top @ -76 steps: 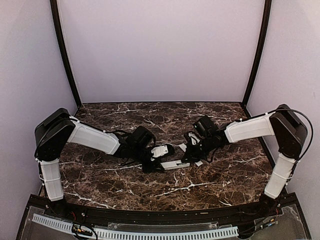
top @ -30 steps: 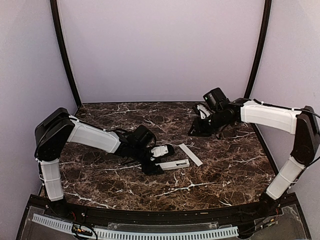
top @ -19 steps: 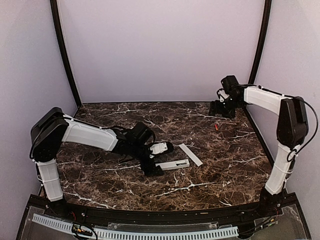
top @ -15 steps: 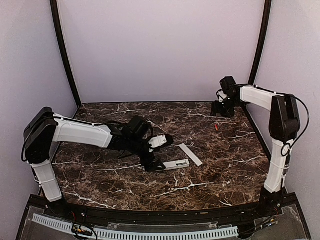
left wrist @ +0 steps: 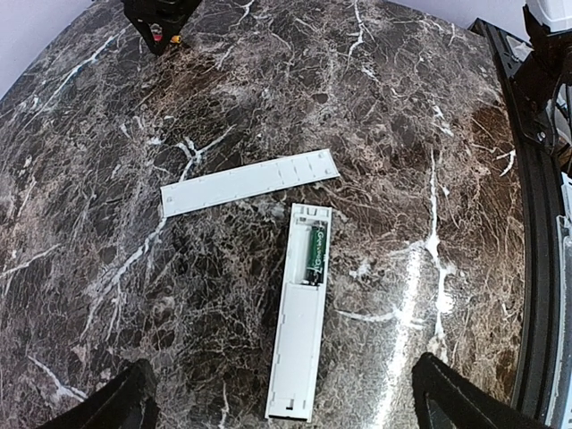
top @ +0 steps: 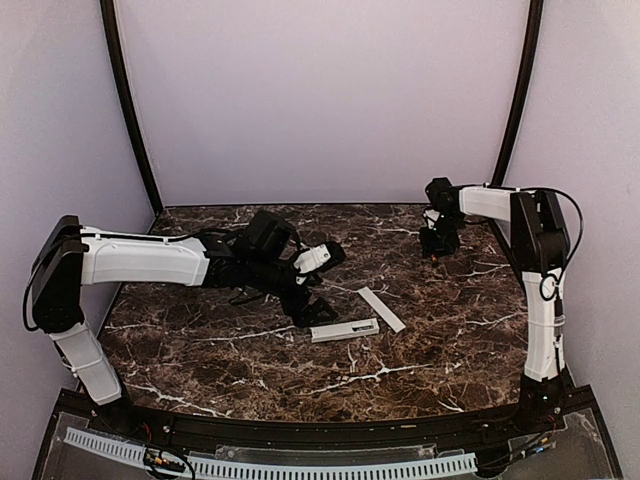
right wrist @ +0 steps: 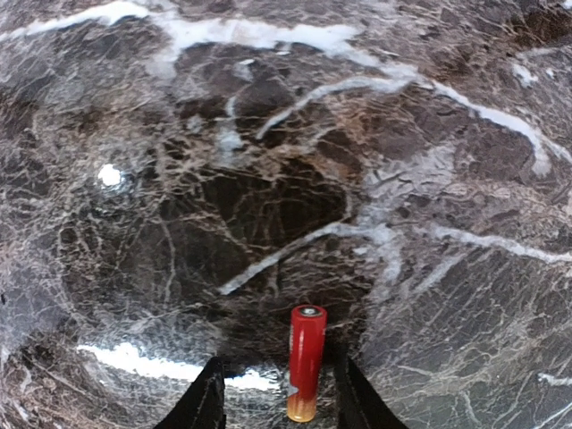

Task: Load the batteries into the remote control
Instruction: Pick up the battery at the center of the board.

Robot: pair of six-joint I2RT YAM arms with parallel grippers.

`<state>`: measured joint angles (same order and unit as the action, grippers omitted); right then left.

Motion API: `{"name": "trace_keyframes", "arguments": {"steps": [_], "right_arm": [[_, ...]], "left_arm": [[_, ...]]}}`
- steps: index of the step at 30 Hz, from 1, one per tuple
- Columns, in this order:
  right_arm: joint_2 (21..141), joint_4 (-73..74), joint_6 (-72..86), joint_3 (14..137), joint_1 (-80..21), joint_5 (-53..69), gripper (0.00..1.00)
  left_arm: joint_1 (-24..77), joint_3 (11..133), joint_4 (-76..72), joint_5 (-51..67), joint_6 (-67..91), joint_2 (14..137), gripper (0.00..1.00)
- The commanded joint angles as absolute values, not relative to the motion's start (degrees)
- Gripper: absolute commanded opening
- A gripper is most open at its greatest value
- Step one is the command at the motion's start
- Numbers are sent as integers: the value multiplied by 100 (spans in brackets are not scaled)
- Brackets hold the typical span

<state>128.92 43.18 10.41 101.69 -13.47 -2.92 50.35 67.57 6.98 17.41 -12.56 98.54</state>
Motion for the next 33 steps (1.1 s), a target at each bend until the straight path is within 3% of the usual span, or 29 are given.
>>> {"name": "trace_keyframes", "arguments": {"steps": [1, 16, 25, 33], "right_arm": [[13025, 4424, 942, 10316, -1345, -485, 34], [12980, 4464, 574, 10203, -1327, -419, 0], [12385, 4403, 138, 9852, -1378, -38, 0], [10463, 3360, -1703, 8208, -2653, 2136, 0]], "left_arm": [[5008, 6847, 903, 1821, -1202, 9723, 99], [5010, 6839, 1091, 1440, -1204, 9745, 99], [4874, 6776, 930, 975, -433, 9712, 99], [4586, 6262, 448, 366, 827, 9461, 99]]}}
